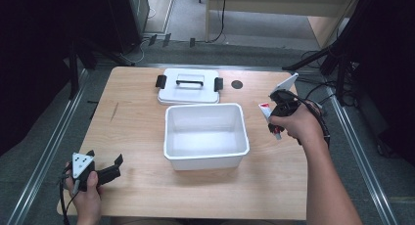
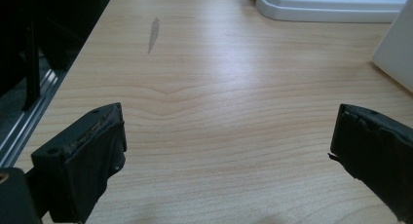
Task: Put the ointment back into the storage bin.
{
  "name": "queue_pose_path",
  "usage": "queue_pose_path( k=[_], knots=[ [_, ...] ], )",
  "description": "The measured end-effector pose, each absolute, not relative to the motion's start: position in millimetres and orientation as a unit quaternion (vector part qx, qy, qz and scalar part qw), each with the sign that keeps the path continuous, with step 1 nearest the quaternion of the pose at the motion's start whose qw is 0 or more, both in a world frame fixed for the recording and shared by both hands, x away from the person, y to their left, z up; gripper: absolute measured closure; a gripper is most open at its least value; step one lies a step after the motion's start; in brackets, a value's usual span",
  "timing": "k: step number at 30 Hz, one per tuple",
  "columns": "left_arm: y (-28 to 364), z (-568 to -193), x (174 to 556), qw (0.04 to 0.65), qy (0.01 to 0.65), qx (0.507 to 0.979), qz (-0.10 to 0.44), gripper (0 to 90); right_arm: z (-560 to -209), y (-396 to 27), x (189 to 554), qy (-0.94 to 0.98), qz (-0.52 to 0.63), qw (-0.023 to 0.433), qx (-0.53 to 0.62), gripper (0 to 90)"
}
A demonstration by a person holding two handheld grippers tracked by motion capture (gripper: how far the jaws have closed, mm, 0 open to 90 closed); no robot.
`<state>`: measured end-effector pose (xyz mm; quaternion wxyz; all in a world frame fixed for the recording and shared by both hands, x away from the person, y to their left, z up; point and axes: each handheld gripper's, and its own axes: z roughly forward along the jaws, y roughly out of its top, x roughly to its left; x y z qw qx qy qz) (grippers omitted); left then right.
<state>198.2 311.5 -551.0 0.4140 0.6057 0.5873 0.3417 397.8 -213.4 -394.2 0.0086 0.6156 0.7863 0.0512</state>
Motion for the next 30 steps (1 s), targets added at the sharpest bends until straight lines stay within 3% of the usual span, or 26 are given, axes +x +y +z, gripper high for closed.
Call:
queue_pose_path(
  k=[30],
  knots=[
    [312, -551, 199, 0.416, 0.589, 0.605, 0.338, 0.1, -357, -149, 395, 0.840, 0.099, -0.005, 0.533, 72.9]
  ],
)
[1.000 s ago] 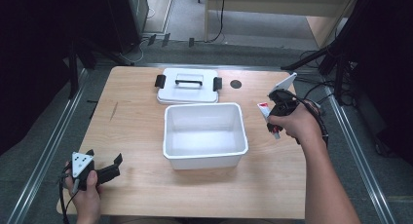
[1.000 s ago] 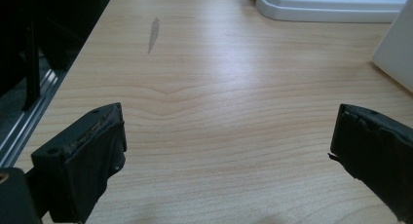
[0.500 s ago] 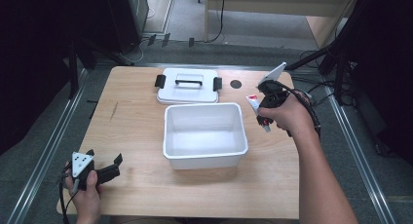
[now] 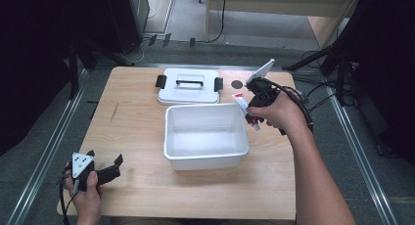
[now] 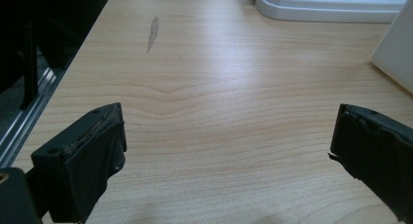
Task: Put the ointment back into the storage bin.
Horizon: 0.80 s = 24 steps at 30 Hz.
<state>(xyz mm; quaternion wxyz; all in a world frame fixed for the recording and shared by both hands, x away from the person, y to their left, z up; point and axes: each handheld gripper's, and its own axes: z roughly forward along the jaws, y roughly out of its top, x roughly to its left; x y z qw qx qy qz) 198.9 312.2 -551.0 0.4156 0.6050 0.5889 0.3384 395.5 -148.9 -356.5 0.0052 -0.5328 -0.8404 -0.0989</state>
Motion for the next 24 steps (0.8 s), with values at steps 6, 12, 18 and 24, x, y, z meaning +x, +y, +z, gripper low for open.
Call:
queue_pose_path(
  k=[6, 12, 18, 24],
  knots=[
    [312, -551, 199, 0.416, 0.590, 0.605, 0.338, 0.1, -356, -137, 391, -0.864, -0.110, 0.011, -0.491, 72.8],
    [312, -551, 199, 0.416, 0.589, 0.605, 0.337, 0.1, -357, -125, 388, -0.882, -0.113, 0.014, -0.458, 72.8],
    [312, -551, 199, 0.416, 0.590, 0.605, 0.337, 0.1, -356, -117, 383, -0.901, -0.126, 0.013, -0.415, 72.7],
    [312, -551, 199, 0.415, 0.589, 0.605, 0.337, 0.1, -359, -110, 377, -0.928, -0.143, 0.014, -0.343, 72.8]
  ],
)
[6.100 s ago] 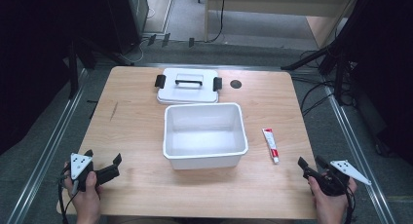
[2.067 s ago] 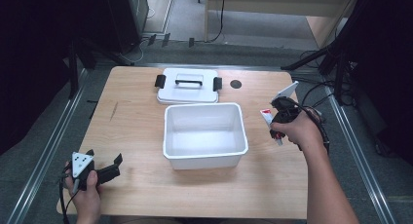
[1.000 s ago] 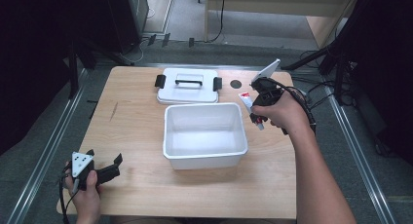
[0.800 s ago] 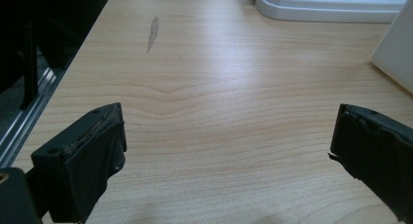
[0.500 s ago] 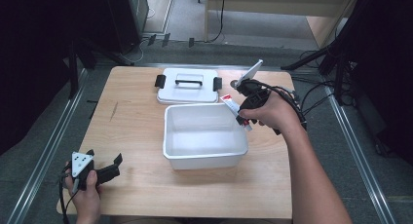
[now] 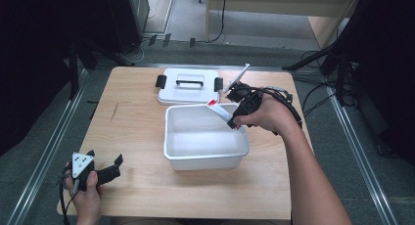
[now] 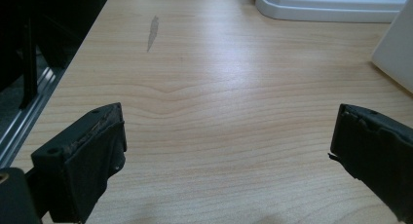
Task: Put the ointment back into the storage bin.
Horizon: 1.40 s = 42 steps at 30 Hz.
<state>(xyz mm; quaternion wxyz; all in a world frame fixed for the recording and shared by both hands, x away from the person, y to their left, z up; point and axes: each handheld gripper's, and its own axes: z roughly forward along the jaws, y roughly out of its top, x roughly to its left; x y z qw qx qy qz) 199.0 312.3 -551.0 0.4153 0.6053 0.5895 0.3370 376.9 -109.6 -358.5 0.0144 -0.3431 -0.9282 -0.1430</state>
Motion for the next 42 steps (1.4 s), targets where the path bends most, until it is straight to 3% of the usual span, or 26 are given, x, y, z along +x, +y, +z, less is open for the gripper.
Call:
queue_pose_path(
  k=[17, 42],
  knots=[
    [312, -551, 199, 0.416, 0.589, 0.605, 0.338, 0.1, -375, -104, 362, -0.983, -0.144, -0.016, -0.108, 72.7],
    [312, -551, 199, 0.415, 0.589, 0.606, 0.337, 0.1, -406, -103, 361, -0.988, -0.119, 0.005, -0.094, 72.6]
  ],
)
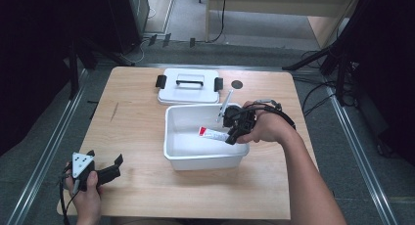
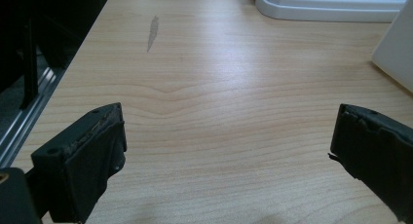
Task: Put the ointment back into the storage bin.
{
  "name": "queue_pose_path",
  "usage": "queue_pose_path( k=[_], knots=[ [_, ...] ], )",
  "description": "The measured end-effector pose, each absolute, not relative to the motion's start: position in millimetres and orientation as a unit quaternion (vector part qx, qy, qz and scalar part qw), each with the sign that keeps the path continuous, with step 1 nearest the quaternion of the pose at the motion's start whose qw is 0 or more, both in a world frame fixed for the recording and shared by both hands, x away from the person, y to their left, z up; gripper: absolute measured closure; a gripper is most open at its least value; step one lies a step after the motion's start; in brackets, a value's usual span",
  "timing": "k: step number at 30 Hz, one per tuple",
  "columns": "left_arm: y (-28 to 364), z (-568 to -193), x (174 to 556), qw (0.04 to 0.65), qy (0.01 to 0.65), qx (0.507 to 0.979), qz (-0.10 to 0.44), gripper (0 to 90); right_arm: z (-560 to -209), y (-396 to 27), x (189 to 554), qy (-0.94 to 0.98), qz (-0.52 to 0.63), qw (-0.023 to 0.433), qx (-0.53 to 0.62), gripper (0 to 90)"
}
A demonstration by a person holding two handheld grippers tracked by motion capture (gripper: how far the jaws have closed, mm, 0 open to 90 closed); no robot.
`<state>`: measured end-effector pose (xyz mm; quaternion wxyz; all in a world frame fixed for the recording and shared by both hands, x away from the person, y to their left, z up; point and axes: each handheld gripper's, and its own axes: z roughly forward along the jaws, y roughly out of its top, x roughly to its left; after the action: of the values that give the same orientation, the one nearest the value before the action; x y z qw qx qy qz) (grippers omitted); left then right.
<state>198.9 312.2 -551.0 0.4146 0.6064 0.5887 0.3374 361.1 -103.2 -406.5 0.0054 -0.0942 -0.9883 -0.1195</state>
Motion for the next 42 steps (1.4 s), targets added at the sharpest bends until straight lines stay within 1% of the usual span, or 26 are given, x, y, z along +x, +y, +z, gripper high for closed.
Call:
queue_pose_path(
  k=[17, 42],
  knots=[
    [312, -551, 199, 0.415, 0.589, 0.606, 0.337, 0.1, -426, -92, 359, -0.993, -0.068, 0.014, -0.092, 72.6],
    [312, -551, 199, 0.415, 0.589, 0.607, 0.337, 0.1, -439, -83, 359, -0.995, -0.032, 0.021, -0.092, 72.4]
  ],
)
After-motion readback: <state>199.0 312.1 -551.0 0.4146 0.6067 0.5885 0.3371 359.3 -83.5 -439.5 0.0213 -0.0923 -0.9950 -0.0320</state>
